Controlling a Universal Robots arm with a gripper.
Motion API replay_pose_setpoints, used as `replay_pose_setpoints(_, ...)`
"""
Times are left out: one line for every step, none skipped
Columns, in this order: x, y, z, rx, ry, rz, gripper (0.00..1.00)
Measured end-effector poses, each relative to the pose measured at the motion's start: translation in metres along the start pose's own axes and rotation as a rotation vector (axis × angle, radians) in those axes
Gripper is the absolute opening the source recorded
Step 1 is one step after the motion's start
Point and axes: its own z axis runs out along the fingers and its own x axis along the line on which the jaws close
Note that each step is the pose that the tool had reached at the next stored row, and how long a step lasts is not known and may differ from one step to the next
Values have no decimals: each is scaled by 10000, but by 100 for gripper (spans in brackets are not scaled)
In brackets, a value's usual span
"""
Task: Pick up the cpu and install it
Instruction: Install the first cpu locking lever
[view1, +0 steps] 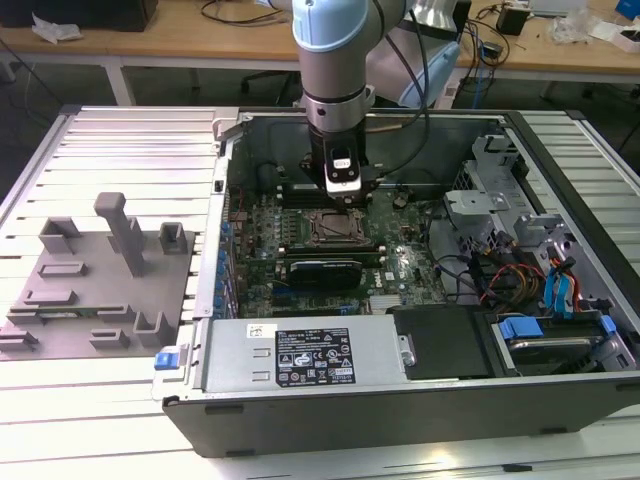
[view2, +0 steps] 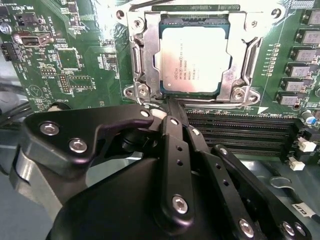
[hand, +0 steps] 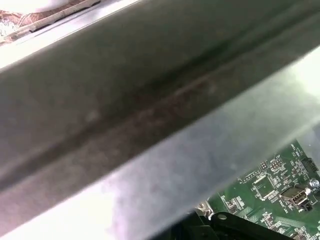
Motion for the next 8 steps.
replay_pose_setpoints(0, 0, 1, -1, -1, 1, 11)
replay_pose_setpoints(-1, 1, -2, -5, -1, 1, 11)
replay_pose_setpoints(-1, 3, -9, -12, 2, 2, 11)
replay_pose_setpoints(-2, 4, -17, -25, 9, 3, 11)
replay_pose_setpoints(-3, 4, -22, -34, 12, 4, 11)
replay_pose_setpoints(-4, 6, -35, -42, 14, 6, 11)
replay_pose_setpoints(-6, 10, -56, -47, 13, 7, 11)
replay_pose_setpoints(-11, 14, -99, -37, 14, 6, 11)
